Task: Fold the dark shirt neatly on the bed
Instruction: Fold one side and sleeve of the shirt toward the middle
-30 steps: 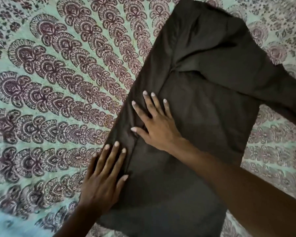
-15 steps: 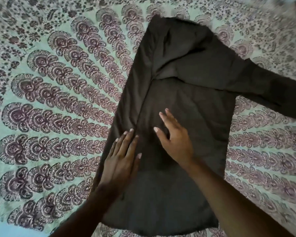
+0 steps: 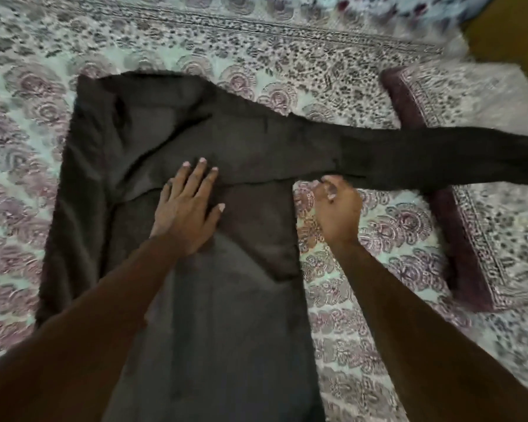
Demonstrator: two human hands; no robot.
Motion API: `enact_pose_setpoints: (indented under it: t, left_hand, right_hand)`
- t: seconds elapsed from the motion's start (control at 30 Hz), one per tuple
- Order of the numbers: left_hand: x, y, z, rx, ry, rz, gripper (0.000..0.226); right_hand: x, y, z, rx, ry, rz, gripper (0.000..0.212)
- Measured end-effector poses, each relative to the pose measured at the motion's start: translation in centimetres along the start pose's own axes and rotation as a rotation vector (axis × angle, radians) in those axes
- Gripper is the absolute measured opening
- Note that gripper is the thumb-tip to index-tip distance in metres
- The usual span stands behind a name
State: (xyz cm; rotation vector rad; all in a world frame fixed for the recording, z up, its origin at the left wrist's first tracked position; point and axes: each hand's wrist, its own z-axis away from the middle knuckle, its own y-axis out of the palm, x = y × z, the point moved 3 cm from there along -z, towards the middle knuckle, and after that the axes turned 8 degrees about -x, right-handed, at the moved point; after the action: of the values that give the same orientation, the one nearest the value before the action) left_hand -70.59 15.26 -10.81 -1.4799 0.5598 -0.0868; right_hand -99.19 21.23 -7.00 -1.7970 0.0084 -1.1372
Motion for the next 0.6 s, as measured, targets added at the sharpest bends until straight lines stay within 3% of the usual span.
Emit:
enact_pose_setpoints:
  t: [0.07,0.17,0.33,0.43,0.6]
  left_hand:
    - [-0.2,1.2,-0.5,0.01,-0.029,-0.008,0.078]
    - [-0.1,2.7,-0.3,-0.006,-0.05,-0.051,0.075]
    - [0.1,3.3,-0.4,-0.046,-0.019,-0.093,0.072]
    - [0.4,3.7,-0.5,-0.043,-0.018,-0.097,0.074]
    - [0.2,3.1,-0.6,0.038,-0.051,-0.057,0.079]
  right_hand:
    - [-1.1,-0.7,-3.0,-0.087,0.072,0.062,0.042]
    - [-2.2,-1.1,-6.9,-0.08,0.209,0.271,0.048]
    - [-3.0,-0.8,-11.0,0.011,0.46,0.416,0.087]
    - [-3.9,-0.7,-12.6,-0.042,0.451,0.353,0.083]
    - [-4.0,-1.4,-11.7,-0.145,0.479,0.072,0.053]
